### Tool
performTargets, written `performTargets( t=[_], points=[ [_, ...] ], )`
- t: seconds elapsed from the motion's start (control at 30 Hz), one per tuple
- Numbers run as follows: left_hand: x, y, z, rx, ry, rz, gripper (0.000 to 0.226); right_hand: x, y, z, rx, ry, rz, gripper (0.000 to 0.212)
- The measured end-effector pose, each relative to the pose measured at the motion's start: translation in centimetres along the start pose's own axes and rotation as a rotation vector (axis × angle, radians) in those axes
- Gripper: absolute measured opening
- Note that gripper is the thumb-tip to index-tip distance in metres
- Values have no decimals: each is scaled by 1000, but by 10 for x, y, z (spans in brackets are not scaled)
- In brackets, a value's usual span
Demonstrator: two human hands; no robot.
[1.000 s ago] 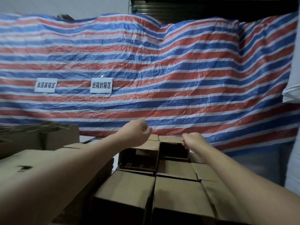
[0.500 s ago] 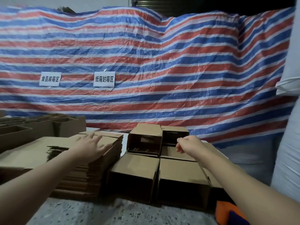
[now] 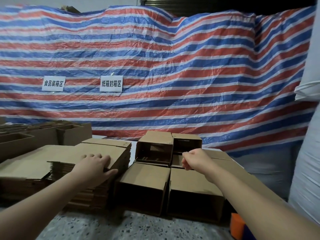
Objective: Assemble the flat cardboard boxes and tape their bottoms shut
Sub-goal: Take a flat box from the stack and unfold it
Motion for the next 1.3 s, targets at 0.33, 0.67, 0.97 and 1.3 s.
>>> performTargets(
  t=[0.33,0.67,0.97,1.3],
  points=[
    [53,-58,34,88,153,382,44,5,7,3,-21,4,-23,40],
    [89,-211,48,970,288,746,15,-3,-50,-50,-354,-132,107,58],
    [64,-207,92,1734,207,385,26,12,-127,-62,-627,-199,289,45],
    [55,-164,126,1753,-44,339,50,62,-161,-25,-537,-212,365,42]
  ],
)
Point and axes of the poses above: each hand's wrist, its own x-axis away from the middle knuckle, its own y-axis out of the palm, z = x × y, the point moved 9 cm from there along -x, towards the middle knuckle, and after that the axes turned 12 degrees about x, right-handed, at the moved point
